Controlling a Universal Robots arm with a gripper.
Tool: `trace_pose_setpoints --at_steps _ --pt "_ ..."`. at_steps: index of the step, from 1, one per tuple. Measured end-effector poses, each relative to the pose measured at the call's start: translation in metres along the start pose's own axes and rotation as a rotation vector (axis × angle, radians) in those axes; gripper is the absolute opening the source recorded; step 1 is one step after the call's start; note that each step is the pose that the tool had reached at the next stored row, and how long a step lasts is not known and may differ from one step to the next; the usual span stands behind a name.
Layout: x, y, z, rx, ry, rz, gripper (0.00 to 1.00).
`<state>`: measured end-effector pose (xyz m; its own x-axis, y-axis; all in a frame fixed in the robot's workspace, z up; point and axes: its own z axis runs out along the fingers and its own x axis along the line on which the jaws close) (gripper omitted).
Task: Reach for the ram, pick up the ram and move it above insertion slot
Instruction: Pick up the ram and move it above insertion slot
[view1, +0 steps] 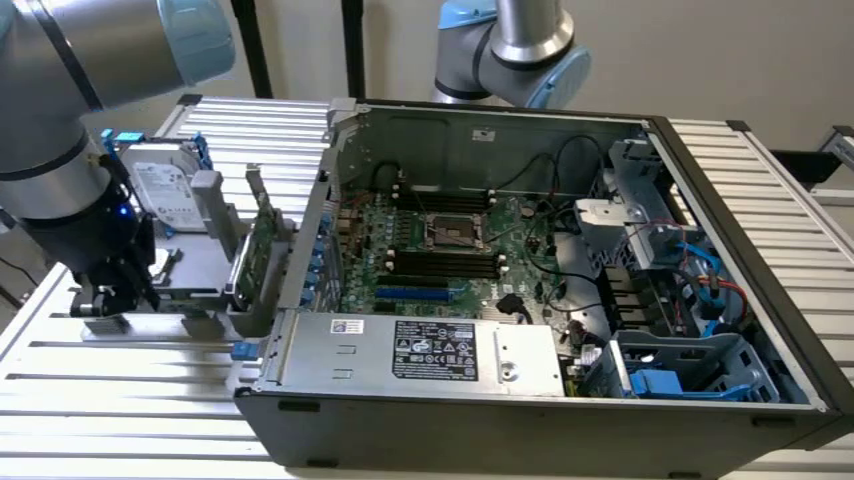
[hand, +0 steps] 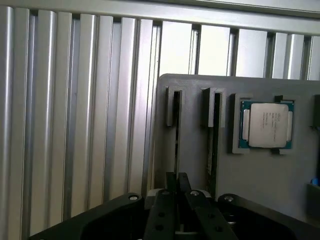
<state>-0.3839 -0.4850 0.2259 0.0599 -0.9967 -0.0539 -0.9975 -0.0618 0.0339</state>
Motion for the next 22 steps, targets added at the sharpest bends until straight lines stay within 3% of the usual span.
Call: trace_pose_setpoints --at_steps 5,9,17,22 --pt "-0.001 -0.0013 -0.0227 0.0000 0.0000 0.000 0.14" --pt "-0.002 -0.0077 -0.0409 0.0000 0.0000 0.000 0.14" --pt "-0.002 -0.0330 -0.0785 -0.0002 0.0001 0.000 0.14" --pt "-0.002 -0.0541 -0.1017 0.0004 -0.0040 0.000 0.14"
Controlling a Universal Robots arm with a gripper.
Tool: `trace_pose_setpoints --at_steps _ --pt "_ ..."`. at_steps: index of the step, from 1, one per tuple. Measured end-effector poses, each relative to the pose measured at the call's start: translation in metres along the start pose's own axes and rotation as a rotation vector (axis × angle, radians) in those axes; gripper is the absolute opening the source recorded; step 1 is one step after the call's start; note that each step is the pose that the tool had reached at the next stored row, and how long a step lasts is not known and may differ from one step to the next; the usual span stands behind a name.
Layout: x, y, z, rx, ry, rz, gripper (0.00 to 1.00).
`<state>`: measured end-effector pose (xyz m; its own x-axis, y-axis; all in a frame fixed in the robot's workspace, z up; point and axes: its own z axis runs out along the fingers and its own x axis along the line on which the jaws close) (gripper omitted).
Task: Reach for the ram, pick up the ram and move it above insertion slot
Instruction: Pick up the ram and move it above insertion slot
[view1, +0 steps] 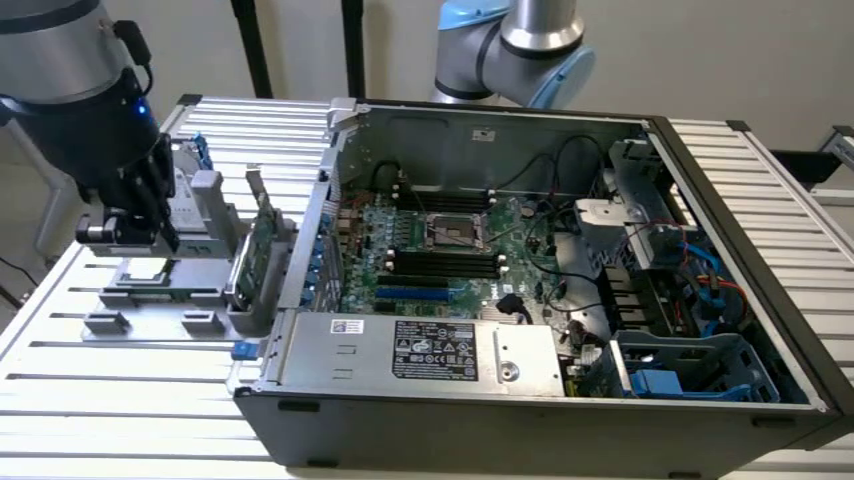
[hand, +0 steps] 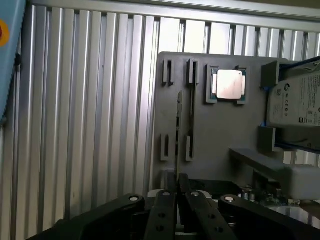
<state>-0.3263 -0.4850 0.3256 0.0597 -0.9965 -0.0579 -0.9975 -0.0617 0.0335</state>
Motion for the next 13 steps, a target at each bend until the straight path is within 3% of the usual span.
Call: trace_pose_setpoints --at_steps 8,13 --pt "0.000 -0.0349 -0.0377 0.0002 -0.0083 -0.001 0.14" --pt "0.000 -0.0569 -0.0612 -0.0008 -0.0094 -0.001 0.14"
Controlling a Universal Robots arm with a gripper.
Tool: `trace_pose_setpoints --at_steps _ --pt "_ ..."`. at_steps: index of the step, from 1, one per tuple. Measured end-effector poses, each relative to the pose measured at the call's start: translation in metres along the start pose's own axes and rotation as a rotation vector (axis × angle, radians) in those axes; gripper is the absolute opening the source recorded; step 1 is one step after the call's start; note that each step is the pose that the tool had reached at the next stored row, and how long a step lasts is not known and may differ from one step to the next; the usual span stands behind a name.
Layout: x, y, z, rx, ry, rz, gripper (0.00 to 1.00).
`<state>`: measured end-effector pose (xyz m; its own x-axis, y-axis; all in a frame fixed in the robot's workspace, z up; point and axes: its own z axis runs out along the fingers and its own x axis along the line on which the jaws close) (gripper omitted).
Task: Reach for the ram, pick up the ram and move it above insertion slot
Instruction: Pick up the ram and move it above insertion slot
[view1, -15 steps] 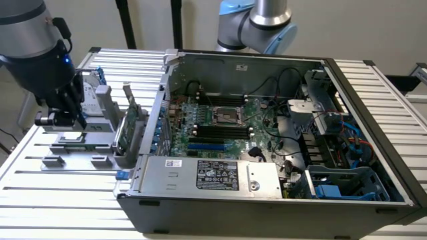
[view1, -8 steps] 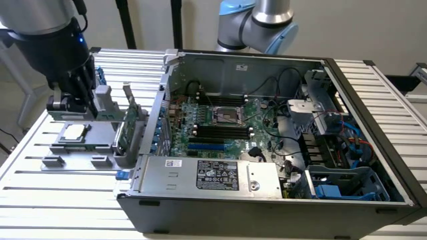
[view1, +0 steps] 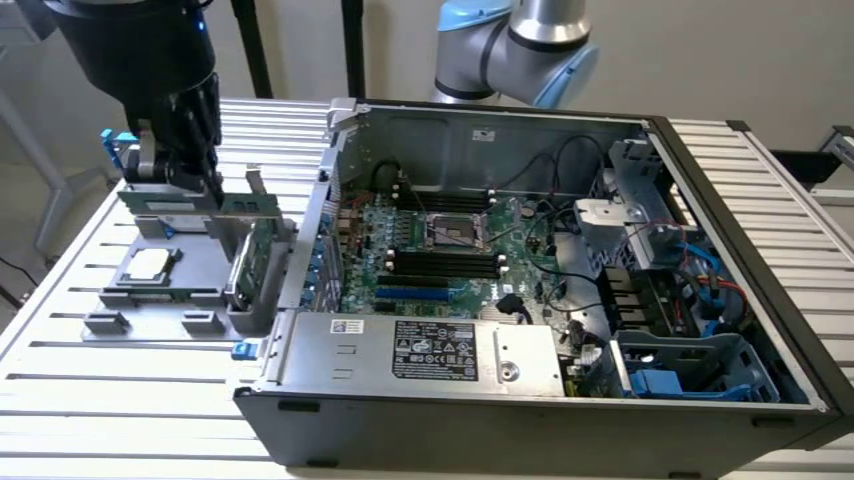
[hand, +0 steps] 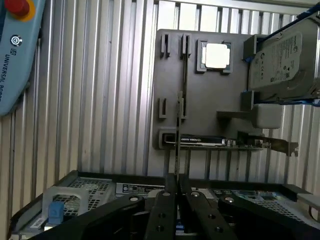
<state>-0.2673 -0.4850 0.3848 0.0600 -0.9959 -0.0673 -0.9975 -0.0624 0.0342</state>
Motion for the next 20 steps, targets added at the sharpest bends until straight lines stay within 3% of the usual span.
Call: trace_pose_setpoints --at_steps 3,20 --pt "0.000 -0.0132 -0.0060 -0.0004 -0.0003 0.000 0.14" --pt "0.000 -0.0904 -0.0093 0.0000 -0.0062 0.000 0.14"
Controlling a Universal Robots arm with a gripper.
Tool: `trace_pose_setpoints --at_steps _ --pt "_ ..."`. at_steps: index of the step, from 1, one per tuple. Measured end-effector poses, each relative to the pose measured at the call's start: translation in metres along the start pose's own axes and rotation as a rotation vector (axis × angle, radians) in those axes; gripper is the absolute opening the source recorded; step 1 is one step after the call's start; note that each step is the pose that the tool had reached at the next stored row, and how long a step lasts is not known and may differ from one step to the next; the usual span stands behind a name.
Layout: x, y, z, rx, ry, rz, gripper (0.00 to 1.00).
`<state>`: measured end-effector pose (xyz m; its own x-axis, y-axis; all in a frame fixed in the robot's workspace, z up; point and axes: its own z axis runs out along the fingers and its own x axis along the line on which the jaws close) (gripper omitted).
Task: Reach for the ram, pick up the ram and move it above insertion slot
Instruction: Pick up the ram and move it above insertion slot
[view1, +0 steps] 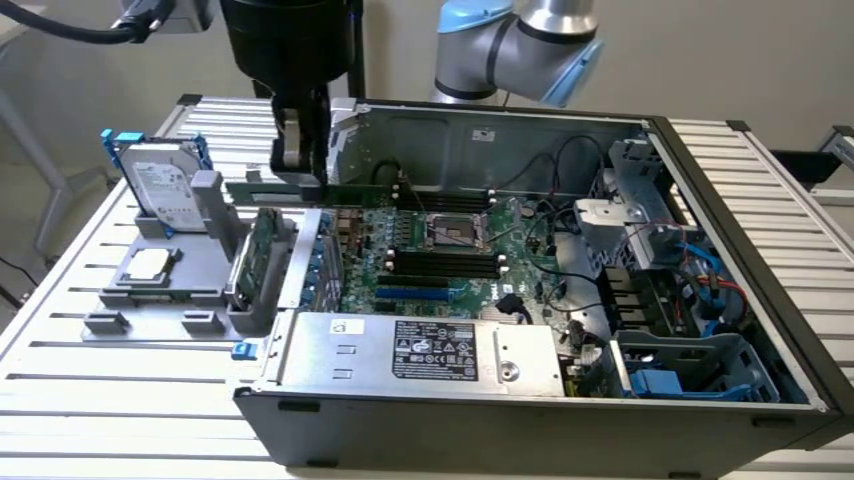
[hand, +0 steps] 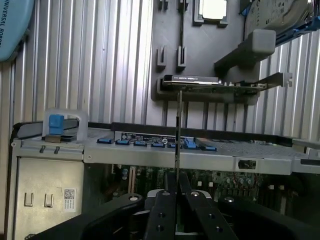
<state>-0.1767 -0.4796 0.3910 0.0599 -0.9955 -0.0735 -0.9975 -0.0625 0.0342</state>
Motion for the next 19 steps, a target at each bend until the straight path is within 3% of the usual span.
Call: trace_pose_setpoints --at_steps 10,19 --pt "-0.005 -0.0459 -0.0008 0.0000 -0.0003 0.000 0.14" --pt "-0.024 -0.0779 0.0021 0.0000 -0.0003 0.000 0.14"
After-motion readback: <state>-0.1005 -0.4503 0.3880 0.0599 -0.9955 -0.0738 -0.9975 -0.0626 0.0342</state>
